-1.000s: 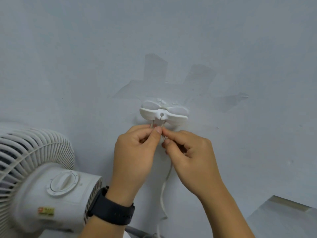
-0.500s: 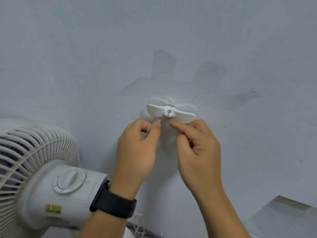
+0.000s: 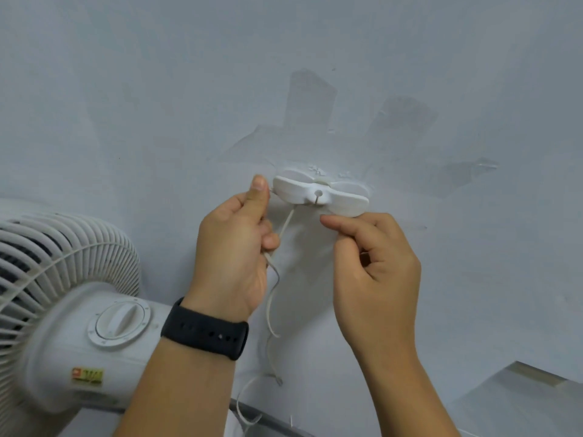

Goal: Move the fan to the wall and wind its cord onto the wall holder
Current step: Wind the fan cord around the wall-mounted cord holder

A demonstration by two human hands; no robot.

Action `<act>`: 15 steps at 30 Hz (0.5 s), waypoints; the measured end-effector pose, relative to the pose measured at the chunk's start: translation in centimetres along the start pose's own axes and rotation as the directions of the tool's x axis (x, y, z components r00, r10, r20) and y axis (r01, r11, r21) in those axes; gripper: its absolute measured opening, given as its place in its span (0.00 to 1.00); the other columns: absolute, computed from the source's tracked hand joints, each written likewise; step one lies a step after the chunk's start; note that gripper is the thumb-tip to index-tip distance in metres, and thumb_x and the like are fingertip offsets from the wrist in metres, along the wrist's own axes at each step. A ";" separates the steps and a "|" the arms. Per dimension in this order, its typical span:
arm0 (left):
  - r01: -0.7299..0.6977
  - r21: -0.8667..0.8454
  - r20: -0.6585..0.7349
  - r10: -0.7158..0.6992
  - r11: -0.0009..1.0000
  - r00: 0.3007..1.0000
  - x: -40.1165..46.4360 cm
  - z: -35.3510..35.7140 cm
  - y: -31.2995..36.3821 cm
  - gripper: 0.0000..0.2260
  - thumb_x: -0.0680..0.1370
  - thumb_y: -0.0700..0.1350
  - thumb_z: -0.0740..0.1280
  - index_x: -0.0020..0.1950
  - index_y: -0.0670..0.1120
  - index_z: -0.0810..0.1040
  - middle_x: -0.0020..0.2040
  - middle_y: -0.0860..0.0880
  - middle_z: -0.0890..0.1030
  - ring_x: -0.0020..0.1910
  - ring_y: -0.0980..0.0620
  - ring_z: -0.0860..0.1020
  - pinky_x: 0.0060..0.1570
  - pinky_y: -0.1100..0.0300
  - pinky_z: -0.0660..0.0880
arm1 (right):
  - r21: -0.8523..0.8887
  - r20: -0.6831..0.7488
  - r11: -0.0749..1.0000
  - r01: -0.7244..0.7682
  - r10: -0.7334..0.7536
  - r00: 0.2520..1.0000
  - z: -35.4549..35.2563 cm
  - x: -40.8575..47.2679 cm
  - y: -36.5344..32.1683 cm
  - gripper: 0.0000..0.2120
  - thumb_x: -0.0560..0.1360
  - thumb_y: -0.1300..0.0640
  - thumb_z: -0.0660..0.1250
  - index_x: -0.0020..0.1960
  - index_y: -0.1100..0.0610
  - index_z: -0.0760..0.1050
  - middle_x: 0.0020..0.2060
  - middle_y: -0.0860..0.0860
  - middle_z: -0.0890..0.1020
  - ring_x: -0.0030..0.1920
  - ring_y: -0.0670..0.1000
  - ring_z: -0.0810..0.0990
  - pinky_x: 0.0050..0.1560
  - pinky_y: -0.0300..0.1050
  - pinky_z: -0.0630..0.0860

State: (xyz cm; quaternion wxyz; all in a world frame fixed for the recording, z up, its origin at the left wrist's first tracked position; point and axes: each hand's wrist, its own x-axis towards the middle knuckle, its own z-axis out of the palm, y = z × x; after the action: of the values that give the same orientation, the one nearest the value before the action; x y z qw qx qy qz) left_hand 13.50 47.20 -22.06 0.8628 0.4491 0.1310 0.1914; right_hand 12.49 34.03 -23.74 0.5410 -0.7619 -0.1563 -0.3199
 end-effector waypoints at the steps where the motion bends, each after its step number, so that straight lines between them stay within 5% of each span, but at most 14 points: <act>1: -0.009 -0.011 0.012 0.009 1.000 1.000 0.1 0.1 0.1 0.13 0.82 0.49 0.70 0.39 0.45 0.79 0.31 0.52 0.65 0.25 0.58 0.62 0.22 0.68 0.65 | 0.001 0.000 1.000 0.002 -0.002 1.000 0.0 0.0 0.0 0.17 0.75 0.67 0.64 0.51 0.51 0.87 0.43 0.43 0.79 0.40 0.46 0.78 0.40 0.27 0.69; 7: -0.229 0.156 -0.066 0.241 0.961 0.968 0.5 -0.1 -0.1 0.09 0.78 0.48 0.75 0.39 0.47 0.82 0.31 0.53 0.74 0.25 0.57 0.67 0.27 0.65 0.68 | 0.001 0.020 1.000 -0.007 0.007 1.000 -0.2 0.0 0.2 0.17 0.77 0.71 0.66 0.51 0.53 0.87 0.44 0.44 0.79 0.41 0.45 0.79 0.40 0.28 0.69; 12: 0.060 -0.180 -0.066 -0.073 0.982 0.995 0.8 0.8 0.6 0.09 0.76 0.47 0.77 0.41 0.46 0.81 0.32 0.53 0.71 0.23 0.59 0.63 0.19 0.69 0.61 | 0.013 0.043 1.000 -0.027 0.027 0.999 -0.5 -0.2 0.2 0.17 0.77 0.71 0.66 0.52 0.52 0.87 0.43 0.44 0.79 0.40 0.46 0.79 0.39 0.28 0.69; 15: -0.001 -0.124 -0.072 -0.008 0.992 0.997 0.8 1.0 0.6 0.12 0.76 0.48 0.77 0.36 0.48 0.79 0.30 0.54 0.70 0.23 0.60 0.63 0.20 0.68 0.60 | 0.025 0.063 0.999 -0.035 0.033 0.997 -0.8 -0.3 -0.2 0.17 0.77 0.70 0.66 0.53 0.51 0.86 0.45 0.43 0.79 0.42 0.45 0.80 0.40 0.28 0.70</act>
State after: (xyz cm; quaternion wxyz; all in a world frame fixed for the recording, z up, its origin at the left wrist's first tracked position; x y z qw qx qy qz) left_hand 14.44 47.14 -21.04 0.8840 0.3873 0.1510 0.2140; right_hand 11.84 33.37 -23.61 0.5513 -0.7669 -0.1642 -0.2847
